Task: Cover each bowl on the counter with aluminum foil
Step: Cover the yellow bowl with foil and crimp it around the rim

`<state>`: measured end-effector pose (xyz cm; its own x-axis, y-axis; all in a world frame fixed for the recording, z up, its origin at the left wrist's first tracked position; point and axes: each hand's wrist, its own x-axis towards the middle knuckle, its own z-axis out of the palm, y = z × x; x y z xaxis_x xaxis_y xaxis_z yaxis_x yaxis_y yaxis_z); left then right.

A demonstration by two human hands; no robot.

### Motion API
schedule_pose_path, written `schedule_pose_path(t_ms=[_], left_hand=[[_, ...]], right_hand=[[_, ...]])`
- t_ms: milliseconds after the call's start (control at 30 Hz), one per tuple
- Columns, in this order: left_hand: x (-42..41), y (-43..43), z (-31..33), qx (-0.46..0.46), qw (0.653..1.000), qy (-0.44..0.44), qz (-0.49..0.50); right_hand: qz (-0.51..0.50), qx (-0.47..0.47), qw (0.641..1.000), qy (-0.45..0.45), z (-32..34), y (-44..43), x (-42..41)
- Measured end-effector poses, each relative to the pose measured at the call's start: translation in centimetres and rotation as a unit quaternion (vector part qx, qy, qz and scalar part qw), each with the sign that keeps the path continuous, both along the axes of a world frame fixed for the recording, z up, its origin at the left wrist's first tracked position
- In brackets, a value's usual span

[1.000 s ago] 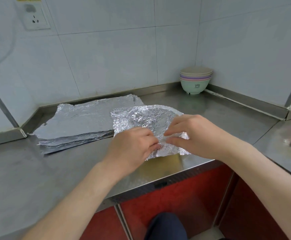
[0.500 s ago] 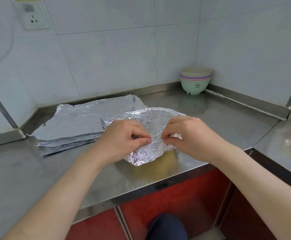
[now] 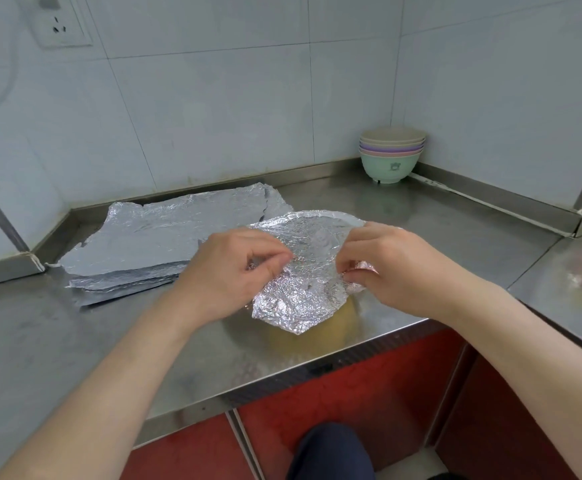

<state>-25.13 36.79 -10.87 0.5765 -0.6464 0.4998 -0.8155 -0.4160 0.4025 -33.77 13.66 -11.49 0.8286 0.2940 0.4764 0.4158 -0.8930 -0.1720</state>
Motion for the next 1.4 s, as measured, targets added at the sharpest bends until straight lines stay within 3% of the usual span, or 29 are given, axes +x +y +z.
schedule_pose_path(t_ms=[200, 433, 1133, 1400], left_hand=[[-0.1, 0.0, -0.2, 0.056, 0.998, 0.022, -0.013], [0.2, 0.8, -0.4, 0.085, 0.996, 0.005, -0.024], [0.0, 1.4, -1.7, 0.033, 0.998, -0.056, -0.006], [-1.2, -1.0, -0.4, 0.025, 1.0, 0.016, 0.004]], right_hand=[[0.011, 0.069, 0.997, 0.02, 1.3, 0.7, -0.5], [0.01, 0.066, 0.996, 0.052, 0.4, 1.7, -0.1], [0.012, 0.077, 0.996, 0.035, 0.2, 0.9, 0.6], [0.003, 0.084, 0.995, 0.05, 0.5, 1.0, 0.7]])
